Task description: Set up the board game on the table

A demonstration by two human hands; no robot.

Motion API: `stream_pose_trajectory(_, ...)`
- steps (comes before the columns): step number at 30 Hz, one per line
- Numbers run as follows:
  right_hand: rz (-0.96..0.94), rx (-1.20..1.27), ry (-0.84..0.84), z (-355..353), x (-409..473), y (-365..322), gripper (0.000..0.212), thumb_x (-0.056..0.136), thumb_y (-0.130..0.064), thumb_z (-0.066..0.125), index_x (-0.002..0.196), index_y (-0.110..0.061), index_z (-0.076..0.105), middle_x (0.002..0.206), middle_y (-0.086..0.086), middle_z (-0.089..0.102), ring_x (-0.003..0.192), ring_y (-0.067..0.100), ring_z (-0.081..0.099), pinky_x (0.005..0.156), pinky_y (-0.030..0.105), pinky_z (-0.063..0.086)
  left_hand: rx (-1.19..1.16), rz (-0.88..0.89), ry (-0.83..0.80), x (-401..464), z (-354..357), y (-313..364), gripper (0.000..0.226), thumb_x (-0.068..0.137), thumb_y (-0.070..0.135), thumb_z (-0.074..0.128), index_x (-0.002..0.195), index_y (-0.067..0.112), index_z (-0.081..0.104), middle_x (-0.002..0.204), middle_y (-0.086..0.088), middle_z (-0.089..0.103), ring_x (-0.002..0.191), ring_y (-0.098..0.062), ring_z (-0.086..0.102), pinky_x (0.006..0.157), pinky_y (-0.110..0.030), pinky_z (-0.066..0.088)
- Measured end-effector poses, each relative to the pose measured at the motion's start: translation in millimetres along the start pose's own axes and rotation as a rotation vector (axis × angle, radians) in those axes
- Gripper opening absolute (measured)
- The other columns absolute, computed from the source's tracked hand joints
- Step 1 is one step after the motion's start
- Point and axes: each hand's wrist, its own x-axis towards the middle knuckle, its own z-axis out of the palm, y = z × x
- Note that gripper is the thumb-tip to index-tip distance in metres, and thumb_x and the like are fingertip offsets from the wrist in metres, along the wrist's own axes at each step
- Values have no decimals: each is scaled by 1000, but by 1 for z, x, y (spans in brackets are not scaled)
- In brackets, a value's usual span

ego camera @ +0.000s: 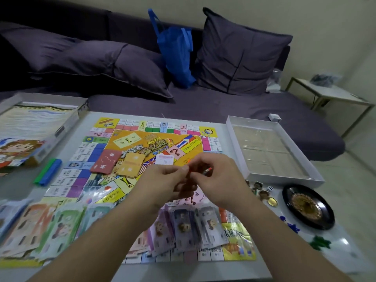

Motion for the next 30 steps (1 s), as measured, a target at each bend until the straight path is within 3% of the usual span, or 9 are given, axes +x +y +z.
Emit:
stream_pose_trajectory(6,-26,107,30,2,-6,-1,28,90,2,74,95,-25,77,88,-10,74,86,9,73,82,31,62,-126,-10,39,-4,-5,0,11,94,5,72,98,-3,79,90,-27,77,78,-31,77,67,-29,63)
stream_pose_trajectory(12,18,321,80,-3,-8,-3,29,90,8,73,98,-20,79,91,-2,79,91,15,77,85,36,64,-155,43,40,-8,-12,6,24,71,9,82,94,1,81,94,-24,78,82,-32,78,74,-32,65)
stream_pose_trajectory(18,5,367,168,-1,-8,-9,21,91,-6,79,92,-27,80,90,-5,79,92,17,76,83,43,64,-180,75,-26,-13,-13,12,16,93,-3,66,103,-3,78,97,-26,77,85,-34,78,70,-30,65)
stream_pose_trajectory(24,29,539,142,4,-10,-17,15,90,-2,78,95,-16,80,91,2,79,90,19,74,79,32,61,-307,1,-102,-15,-14,16,24,82,12,74,98,-4,80,98,-27,76,76,-26,74,68,-31,65)
stream_pose_trajectory(30,23,615,162,11,-11,-20,15,88,0,78,96,-12,79,93,3,79,95,20,75,88,35,62,-389,-100,-140,-16,-16,16,25,82,18,78,99,0,81,90,-14,68,73,-20,63,66,-30,59)
